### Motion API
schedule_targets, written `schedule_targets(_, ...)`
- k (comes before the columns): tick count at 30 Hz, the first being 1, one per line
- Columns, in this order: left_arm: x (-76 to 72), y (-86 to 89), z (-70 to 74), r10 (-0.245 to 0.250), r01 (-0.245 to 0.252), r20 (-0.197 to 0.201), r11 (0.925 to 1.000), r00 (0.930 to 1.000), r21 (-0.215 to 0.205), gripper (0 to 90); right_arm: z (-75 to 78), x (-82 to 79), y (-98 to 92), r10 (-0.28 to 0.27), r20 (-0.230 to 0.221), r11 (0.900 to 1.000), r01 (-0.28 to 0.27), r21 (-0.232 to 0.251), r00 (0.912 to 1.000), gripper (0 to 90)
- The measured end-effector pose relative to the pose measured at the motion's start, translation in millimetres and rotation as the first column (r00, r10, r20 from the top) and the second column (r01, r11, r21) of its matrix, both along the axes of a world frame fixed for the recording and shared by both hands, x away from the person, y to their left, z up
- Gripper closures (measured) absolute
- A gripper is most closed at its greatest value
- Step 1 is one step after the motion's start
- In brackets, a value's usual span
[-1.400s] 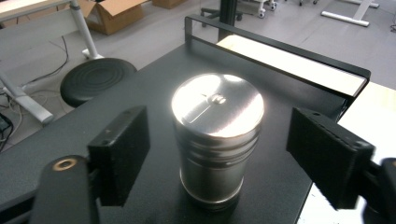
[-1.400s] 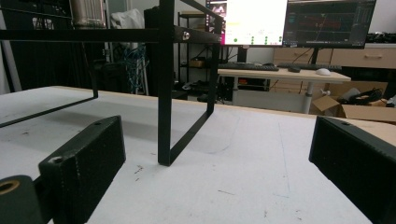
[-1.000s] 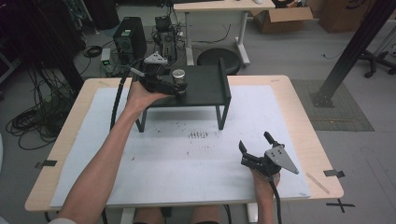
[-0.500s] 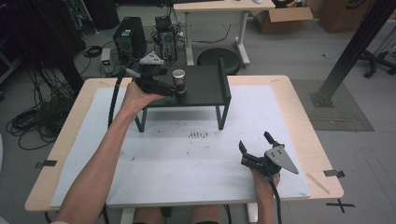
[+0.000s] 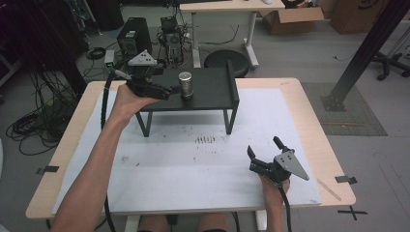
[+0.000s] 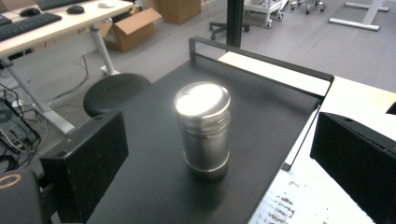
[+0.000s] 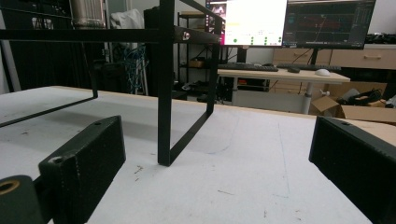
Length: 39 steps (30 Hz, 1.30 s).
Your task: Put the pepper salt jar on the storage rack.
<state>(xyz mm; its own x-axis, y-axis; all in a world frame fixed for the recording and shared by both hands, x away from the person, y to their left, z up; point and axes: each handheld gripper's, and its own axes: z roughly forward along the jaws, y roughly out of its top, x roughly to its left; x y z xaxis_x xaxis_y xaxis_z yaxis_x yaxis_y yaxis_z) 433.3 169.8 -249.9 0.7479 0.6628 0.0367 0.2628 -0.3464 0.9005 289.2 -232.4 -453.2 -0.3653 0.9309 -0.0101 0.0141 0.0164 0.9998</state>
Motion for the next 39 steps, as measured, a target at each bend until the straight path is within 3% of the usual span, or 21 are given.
schedule_targets(2, -7.3, 6.0, 4.1, 0.008, -0.007, 0.022, 0.9999, 0.9997, -0.011, 4.5, 0.0, 0.0, 0.1, 0.0, 0.0, 1.0, 0.0, -0.001, 1.0, 3.3)
schedule_targets(9, -21.3, 20.9, 5.7, 0.017, -0.017, 0.026, 0.9996, 0.9995, -0.024, 4.6, 0.0, 0.0, 0.2, 0.0, 0.0, 1.0, 0.0, -0.001, 1.0, 3.3)
schedule_targets(18, -43.5, 42.2, 3.3, 0.043, -0.041, 0.061, 0.9986, 0.9972, -0.032, 4.7, 0.0, -0.2, 0.4, -0.001, 0.0, 1.0, 0.001, -0.003, 1.0, 3.3)
schedule_targets(26, -58.1, 64.7, -12.0, 0.068, -0.063, 0.061, 0.9952, 0.9959, -0.075, 4.6, 0.0, -0.2, 0.4, -0.001, 0.0, 1.0, 0.001, -0.003, 1.0, 3.3)
schedule_targets(39, -84.5, 93.5, -37.1, 0.102, -0.094, 0.079, 0.9902, 0.9916, -0.103, 4.5, 0.0, -0.2, 0.4, -0.001, 0.0, 1.0, 0.001, -0.003, 1.0, 3.3)
